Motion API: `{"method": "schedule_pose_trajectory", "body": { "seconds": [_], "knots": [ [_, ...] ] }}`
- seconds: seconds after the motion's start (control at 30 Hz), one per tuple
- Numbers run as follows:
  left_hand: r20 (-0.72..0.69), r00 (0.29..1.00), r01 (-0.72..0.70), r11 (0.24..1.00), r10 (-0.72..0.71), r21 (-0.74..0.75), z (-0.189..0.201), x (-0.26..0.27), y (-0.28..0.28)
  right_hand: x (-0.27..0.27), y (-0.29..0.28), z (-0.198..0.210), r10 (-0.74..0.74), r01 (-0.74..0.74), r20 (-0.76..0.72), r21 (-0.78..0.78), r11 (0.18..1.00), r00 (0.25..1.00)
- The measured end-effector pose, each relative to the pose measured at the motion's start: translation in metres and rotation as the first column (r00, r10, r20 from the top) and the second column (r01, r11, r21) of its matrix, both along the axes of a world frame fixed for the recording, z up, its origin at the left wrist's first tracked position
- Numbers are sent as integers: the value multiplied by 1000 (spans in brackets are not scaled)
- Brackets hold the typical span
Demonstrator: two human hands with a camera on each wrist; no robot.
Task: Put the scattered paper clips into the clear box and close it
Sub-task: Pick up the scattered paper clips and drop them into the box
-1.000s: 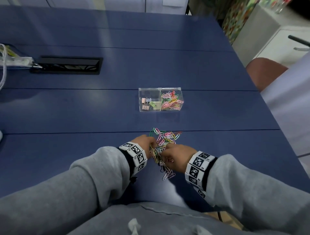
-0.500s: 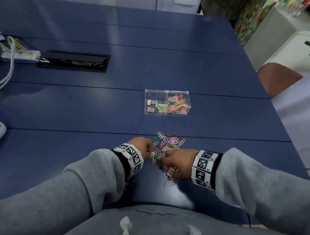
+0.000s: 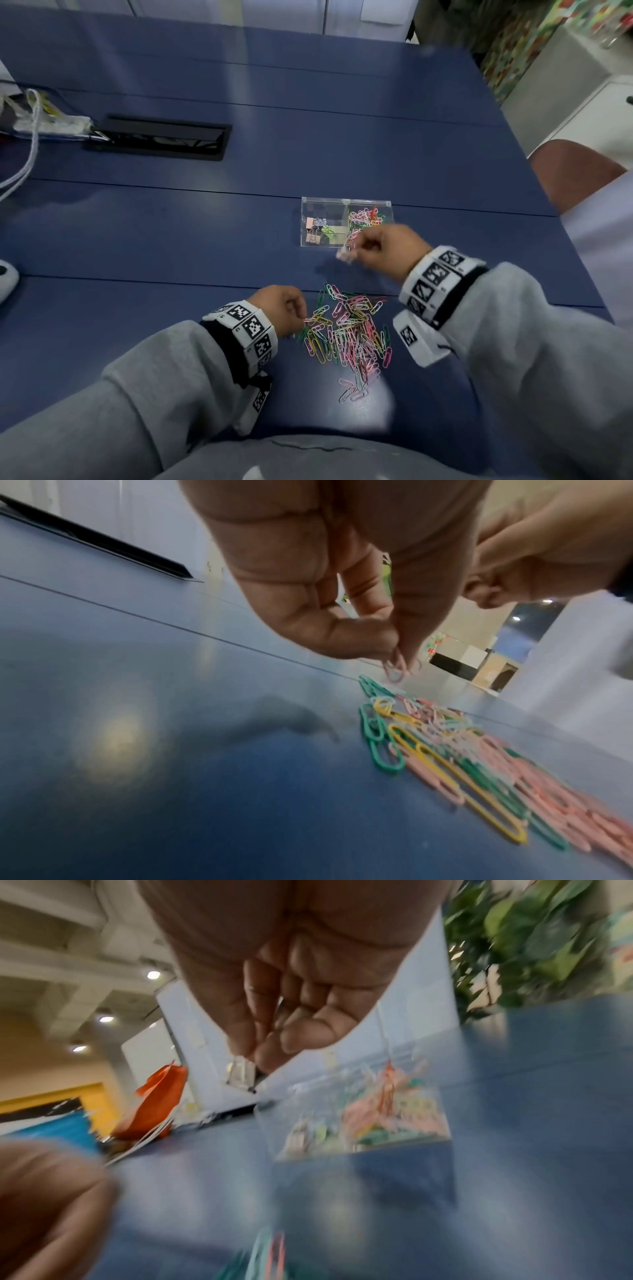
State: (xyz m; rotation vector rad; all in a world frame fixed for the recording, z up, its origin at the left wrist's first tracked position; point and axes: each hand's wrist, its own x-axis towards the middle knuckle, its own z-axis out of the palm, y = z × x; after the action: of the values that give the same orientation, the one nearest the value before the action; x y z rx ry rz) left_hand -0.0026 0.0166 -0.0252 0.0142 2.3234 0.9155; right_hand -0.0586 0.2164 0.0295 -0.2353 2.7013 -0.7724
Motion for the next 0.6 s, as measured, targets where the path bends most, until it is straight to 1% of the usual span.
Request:
{"method": "schedule_pose_trajectory", "body": {
  "seconds": [0.03, 0.1, 0.2, 0.27, 0.37, 0.43, 0.47, 0.53, 0.6],
  "knots": [
    [4, 1000, -18, 999, 18, 32, 3, 0, -3, -13, -3, 3, -73, 71, -59, -33, 997, 996],
    [-18, 998, -56, 994, 57, 90, 11, -3, -6, -37, -11, 3, -174, 168, -98, -71, 983, 980],
    [-106, 988, -91, 983, 109, 160, 29, -15, -7, -56, -22, -5, -186, 186, -73, 2, 983, 980],
    [-189, 974, -89, 976, 128, 199, 42, -31, -3, -56, -22, -14, -195, 195, -38, -2, 981, 980],
    [-283, 948, -68, 963, 144, 260, 57, -66, 12, -40, -9, -22, -227, 225, -42, -42, 973, 973],
    [-337, 929, -61, 963, 151, 264, 60, -90, 28, -23, 7, -26, -216, 215, -36, -12, 976, 976],
    [-359, 921, -63, 965, 154, 253, 61, -101, 37, -12, 17, -28, -201, 201, -10, 16, 979, 980],
    [-397, 908, -56, 976, 138, 211, 61, -120, 55, 9, 35, -32, -157, 149, 95, 85, 985, 983],
    [-420, 905, -15, 991, 71, 135, 58, -135, 72, 29, 48, -38, -90, 50, 228, 177, 983, 969]
  ]
}}
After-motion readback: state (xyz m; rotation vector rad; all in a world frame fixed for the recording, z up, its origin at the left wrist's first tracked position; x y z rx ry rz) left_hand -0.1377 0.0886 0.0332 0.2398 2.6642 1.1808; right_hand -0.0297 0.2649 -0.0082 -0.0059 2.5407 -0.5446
